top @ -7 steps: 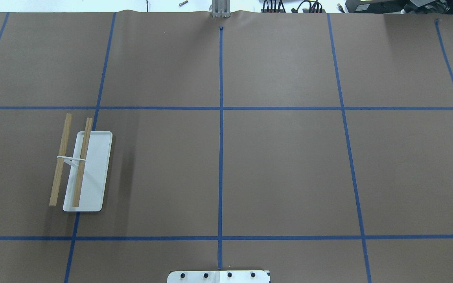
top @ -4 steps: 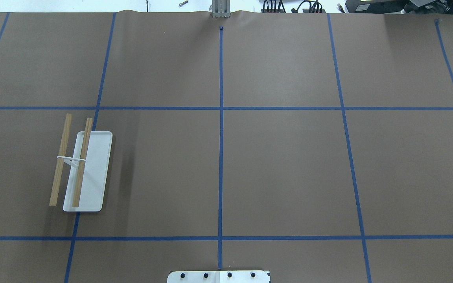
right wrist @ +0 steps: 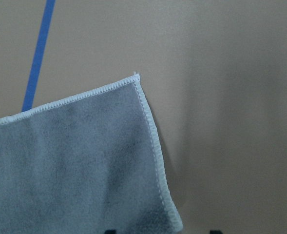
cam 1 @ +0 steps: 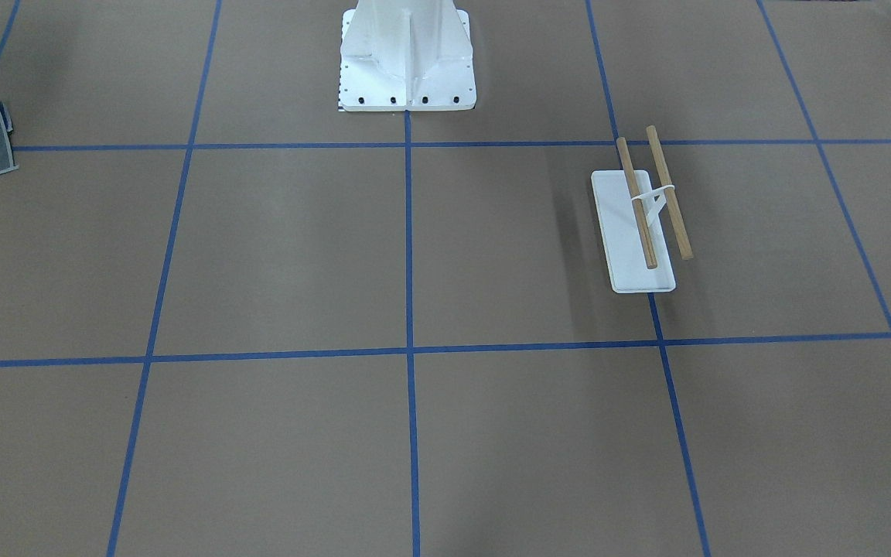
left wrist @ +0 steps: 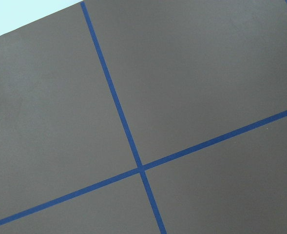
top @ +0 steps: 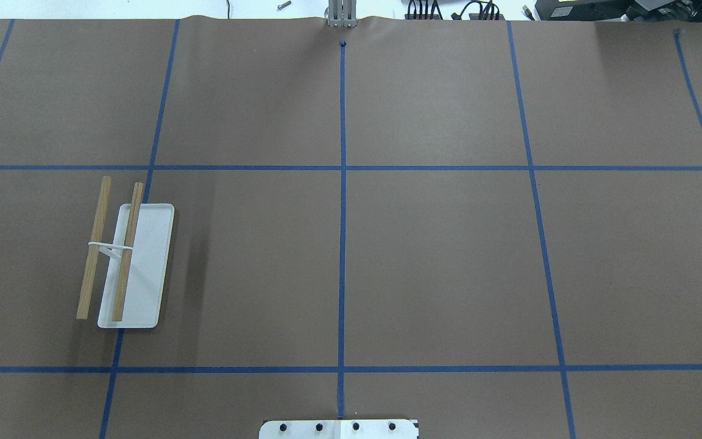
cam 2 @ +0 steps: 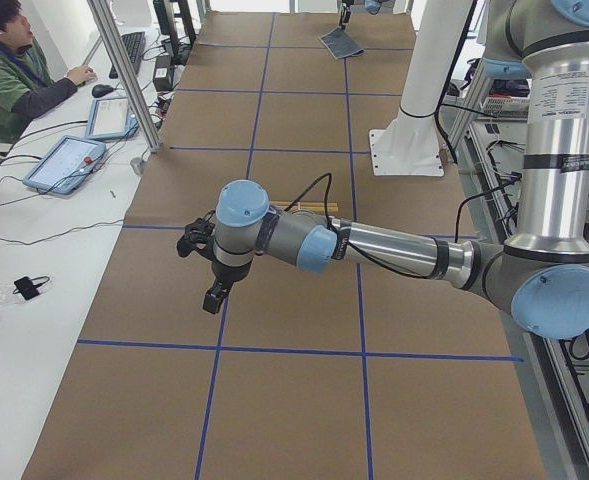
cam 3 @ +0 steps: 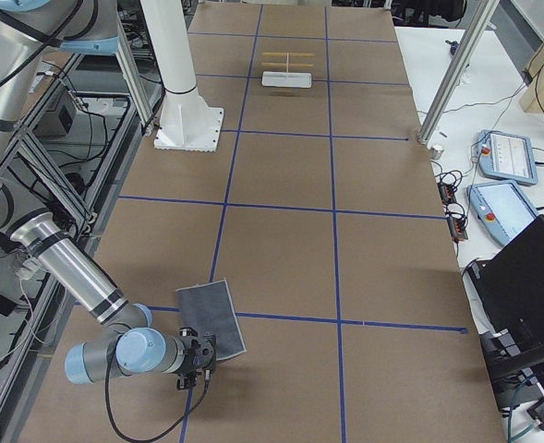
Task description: Hang towel on rack
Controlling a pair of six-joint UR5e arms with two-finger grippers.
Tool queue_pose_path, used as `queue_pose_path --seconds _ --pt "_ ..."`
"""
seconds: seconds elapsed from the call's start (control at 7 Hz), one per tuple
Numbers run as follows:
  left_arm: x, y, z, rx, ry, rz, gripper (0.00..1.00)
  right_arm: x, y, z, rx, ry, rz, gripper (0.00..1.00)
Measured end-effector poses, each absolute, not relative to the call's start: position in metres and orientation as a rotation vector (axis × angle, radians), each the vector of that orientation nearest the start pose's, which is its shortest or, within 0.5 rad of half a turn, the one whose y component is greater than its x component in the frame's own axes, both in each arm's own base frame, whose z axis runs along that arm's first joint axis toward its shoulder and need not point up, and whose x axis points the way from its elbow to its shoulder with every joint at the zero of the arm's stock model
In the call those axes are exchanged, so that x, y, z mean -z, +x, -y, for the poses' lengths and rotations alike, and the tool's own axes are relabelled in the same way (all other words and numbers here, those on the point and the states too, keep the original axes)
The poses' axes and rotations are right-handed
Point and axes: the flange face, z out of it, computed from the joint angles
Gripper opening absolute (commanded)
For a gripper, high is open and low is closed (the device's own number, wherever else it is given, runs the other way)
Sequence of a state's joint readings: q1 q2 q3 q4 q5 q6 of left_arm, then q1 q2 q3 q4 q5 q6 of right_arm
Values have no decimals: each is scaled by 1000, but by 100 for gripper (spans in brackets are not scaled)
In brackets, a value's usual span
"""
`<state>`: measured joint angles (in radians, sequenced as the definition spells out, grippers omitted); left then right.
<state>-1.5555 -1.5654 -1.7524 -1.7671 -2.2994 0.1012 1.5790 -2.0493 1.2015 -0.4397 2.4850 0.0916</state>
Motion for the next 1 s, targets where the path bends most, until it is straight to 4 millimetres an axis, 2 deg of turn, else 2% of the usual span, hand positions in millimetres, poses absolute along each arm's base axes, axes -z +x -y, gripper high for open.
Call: queue_pose_path --seconds 0.29,0.57,0.71,1.0 --pt "-552 -59 505 -245 386 -706 100 -863 55 182 48 243 934 40" --pt "-554 -59 505 -244 383 -706 100 -857 55 205 58 266 937 46" --pt "-555 -59 505 -244 382 -706 100 -856 55 211 61 272 937 46" --pt "-555 -59 506 -244 381 -706 100 -857 55 212 62 271 937 46"
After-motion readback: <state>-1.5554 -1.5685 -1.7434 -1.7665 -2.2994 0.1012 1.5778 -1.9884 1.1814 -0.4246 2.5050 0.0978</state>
